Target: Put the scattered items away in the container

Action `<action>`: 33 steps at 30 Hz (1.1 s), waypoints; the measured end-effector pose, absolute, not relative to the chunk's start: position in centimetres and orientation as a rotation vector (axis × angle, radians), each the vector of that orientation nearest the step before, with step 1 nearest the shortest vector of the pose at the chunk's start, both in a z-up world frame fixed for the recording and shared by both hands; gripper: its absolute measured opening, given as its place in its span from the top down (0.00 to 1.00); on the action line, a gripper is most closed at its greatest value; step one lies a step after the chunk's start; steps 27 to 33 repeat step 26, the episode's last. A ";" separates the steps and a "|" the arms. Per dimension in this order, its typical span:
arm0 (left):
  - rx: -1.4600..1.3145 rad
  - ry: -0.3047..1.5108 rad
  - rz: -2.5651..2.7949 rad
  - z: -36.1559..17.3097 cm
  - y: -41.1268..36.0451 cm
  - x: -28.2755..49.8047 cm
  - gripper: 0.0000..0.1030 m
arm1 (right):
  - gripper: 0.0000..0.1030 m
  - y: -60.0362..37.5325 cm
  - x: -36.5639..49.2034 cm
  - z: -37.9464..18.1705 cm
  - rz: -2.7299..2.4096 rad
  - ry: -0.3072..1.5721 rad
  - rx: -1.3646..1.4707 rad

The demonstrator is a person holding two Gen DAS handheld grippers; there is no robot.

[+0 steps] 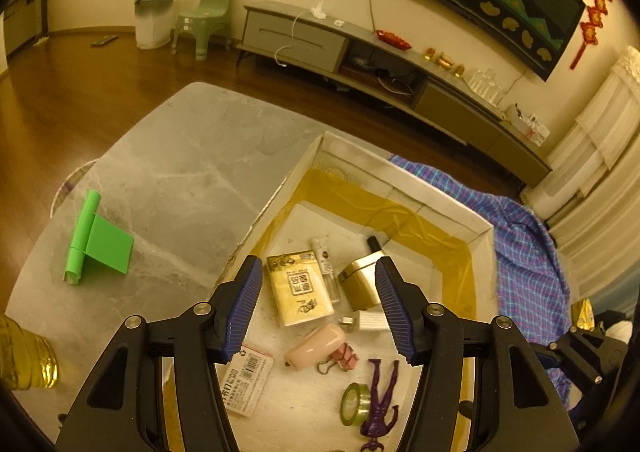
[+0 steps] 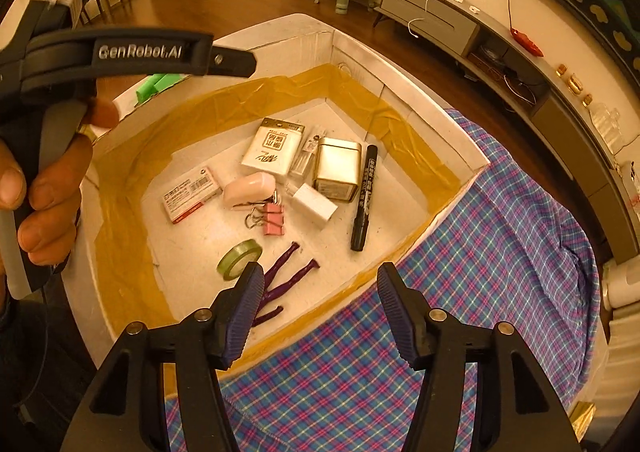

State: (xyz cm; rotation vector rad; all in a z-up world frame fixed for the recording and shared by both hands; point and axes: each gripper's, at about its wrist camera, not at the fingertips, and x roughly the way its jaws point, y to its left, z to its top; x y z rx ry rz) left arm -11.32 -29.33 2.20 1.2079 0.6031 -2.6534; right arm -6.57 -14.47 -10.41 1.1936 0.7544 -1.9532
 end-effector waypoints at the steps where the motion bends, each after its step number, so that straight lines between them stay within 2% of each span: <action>1: 1.203 0.609 -2.661 2.4 -29.2 -11.1 0.40 | 0.41 -14.4 -6.3 -10.3 -1.952 0.757 1.191; 7: 1.168 0.533 -2.713 3.4 -27.6 -9.8 0.40 | 0.40 -13.5 -4.2 -9.1 -1.955 0.782 1.162; 9: 1.127 0.460 -2.730 4.0 -26.7 -9.0 0.32 | 0.38 -13.3 -3.4 -8.7 -1.960 0.799 1.147; 14: 0.989 0.408 -2.806 5.6 -25.2 -6.2 0.26 | 0.38 -12.6 -1.6 -8.4 -1.962 0.835 1.123; 20: 0.854 0.415 -2.843 7.4 -24.6 -3.0 0.26 | 0.38 -11.9 0.4 -8.4 -1.950 0.848 1.111; 33: 0.854 0.386 -2.824 7.9 -24.5 -1.5 0.26 | 0.38 -11.8 1.8 -8.0 -1.947 0.858 1.096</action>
